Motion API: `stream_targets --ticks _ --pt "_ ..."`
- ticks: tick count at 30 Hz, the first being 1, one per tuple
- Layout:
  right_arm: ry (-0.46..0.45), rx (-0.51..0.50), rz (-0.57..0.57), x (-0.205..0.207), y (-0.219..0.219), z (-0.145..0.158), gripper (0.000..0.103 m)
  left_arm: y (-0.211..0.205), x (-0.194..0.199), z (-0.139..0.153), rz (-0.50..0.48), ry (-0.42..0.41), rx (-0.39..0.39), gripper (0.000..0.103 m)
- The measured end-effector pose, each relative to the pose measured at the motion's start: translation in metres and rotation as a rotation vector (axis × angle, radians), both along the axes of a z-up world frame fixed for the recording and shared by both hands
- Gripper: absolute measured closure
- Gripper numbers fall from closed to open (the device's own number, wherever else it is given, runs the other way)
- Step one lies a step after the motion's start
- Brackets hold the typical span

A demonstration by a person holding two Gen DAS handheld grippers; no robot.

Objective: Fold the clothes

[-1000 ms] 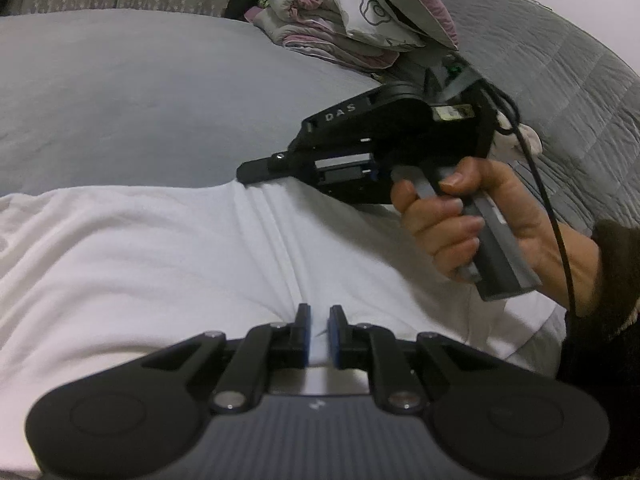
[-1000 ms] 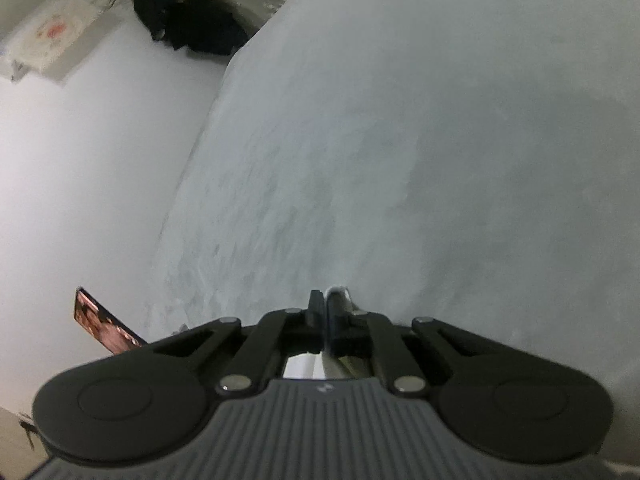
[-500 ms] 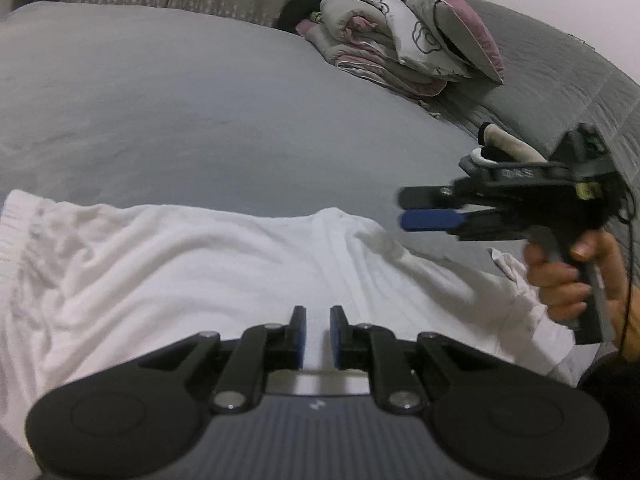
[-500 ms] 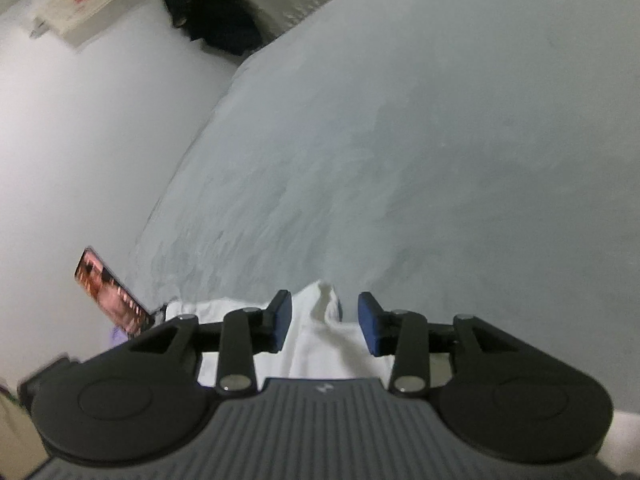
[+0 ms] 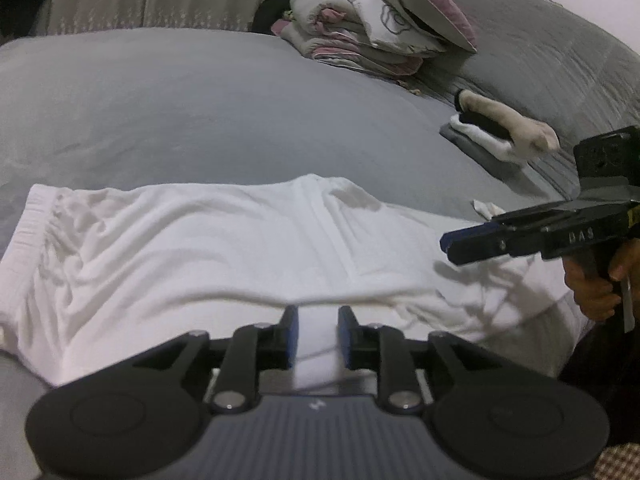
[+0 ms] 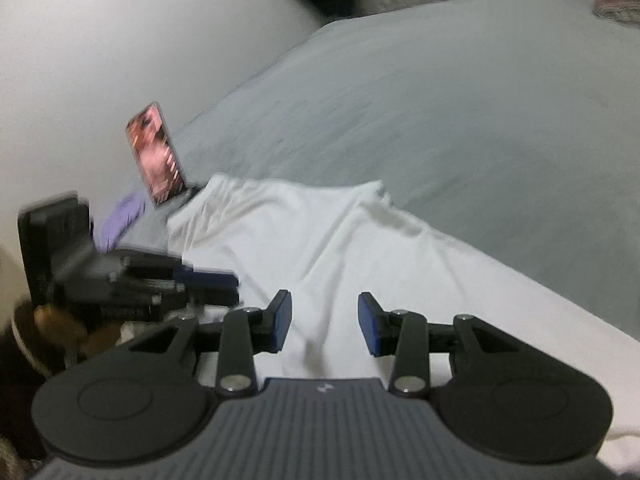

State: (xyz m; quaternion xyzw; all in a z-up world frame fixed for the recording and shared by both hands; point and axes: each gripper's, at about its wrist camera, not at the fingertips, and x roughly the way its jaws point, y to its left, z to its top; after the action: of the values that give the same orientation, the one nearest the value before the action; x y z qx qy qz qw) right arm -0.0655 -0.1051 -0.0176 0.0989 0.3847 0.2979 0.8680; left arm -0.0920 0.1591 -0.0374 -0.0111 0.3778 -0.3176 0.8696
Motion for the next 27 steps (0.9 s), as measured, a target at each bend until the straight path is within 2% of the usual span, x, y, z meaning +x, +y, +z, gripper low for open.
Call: stream_targets --ticks 3,6,9,15,19,20,23,24,25,26,27 --pt "-0.063 -0.060 -0.014 -0.013 -0.003 0.003 0.062 -0.005 -0.004 0.002 -0.017 -0.029 0.024 0.071" --pt "-0.115 -0.111 -0.087 -0.002 -0.008 0.002 0.062 -0.010 0.006 0.005 -0.015 -0.063 0.045 0.071" --pt "-0.160 -0.186 -0.153 0.018 -0.011 -0.002 0.062 -0.011 0.033 0.008 0.023 -0.105 0.074 0.071" --pt "-0.143 -0.278 -0.116 0.050 -0.008 -0.017 0.062 -0.015 0.093 0.000 0.090 -0.137 0.120 0.071" --pt "-0.130 -0.317 -0.068 0.059 -0.006 -0.028 0.063 -0.024 0.113 -0.006 0.069 -0.156 0.141 0.071" --pt "-0.135 -0.323 -0.056 0.060 -0.006 -0.029 0.066 -0.025 0.115 -0.007 0.064 -0.159 0.146 0.071" --pt "-0.133 -0.327 -0.033 0.062 -0.005 -0.030 0.097 -0.026 0.120 -0.009 0.053 -0.160 0.151 0.072" --pt "-0.133 -0.330 -0.029 0.062 -0.005 -0.028 0.097 -0.026 0.121 -0.009 0.054 -0.156 0.146 0.076" --pt "-0.139 -0.340 -0.031 0.060 -0.004 -0.026 0.098 -0.026 0.121 -0.010 0.054 -0.153 0.140 0.088" --pt "-0.146 -0.351 -0.039 0.059 -0.003 -0.024 0.099 -0.025 0.121 -0.010 0.059 -0.154 0.138 0.094" --pt "-0.154 -0.363 -0.057 0.057 -0.003 -0.022 0.099 -0.023 0.120 -0.010 0.066 -0.158 0.138 0.095"
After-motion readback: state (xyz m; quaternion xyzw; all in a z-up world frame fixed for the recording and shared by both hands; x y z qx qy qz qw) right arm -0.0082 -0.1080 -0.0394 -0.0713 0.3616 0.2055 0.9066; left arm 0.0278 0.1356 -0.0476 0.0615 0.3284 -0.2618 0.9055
